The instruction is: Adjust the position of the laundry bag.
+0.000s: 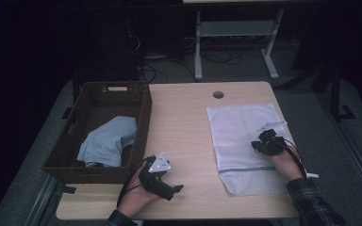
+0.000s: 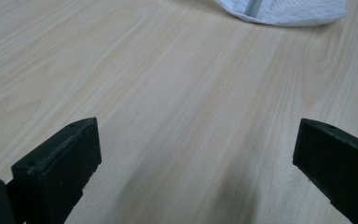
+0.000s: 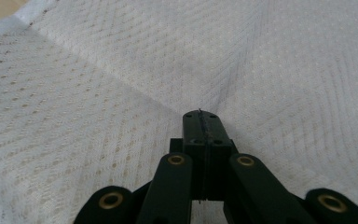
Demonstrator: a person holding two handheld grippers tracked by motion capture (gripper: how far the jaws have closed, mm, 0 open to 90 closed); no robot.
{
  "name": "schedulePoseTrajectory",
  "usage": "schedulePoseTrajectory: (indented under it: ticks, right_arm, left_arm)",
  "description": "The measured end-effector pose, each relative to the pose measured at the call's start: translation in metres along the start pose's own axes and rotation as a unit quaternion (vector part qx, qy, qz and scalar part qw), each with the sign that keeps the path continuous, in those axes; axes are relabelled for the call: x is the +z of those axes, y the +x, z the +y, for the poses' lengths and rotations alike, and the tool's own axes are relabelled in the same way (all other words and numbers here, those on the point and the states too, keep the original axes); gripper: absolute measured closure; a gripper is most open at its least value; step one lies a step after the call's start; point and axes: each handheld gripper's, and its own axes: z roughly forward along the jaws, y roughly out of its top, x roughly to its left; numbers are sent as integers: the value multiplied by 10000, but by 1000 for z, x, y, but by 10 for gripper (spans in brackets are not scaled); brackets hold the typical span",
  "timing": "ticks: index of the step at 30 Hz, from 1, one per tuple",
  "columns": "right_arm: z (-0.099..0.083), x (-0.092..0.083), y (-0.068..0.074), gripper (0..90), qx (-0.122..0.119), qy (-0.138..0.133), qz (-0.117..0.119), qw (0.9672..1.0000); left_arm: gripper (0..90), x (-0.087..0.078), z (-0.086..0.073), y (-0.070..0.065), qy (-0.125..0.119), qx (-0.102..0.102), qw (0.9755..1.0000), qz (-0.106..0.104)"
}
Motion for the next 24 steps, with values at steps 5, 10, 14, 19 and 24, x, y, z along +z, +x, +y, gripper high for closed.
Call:
schedulePoseTrajectory:
  ticks: [5, 10, 14, 19, 24]
  right_arm:
    - [4, 2, 6, 895, -86, 9, 44, 10000]
    - [8, 6, 12, 895, -128, 16, 64, 9999]
    - [14, 10, 18, 895, -181, 10, 101, 9998]
    - [21, 16, 26, 895, -212, -5, 152, 9997]
    - [28, 21, 32, 895, -226, -46, 183, 9996]
  left_arm:
    - [7, 0, 1, 0, -16, 8, 10000, 8]
    - [7, 0, 1, 0, 0, 3, 10000, 9]
    - [8, -1, 0, 1, 35, -3, 10000, 24]
    - [8, -1, -2, 2, 67, -28, 10000, 54]
    - [8, -2, -2, 1, 90, -5, 9999, 59]
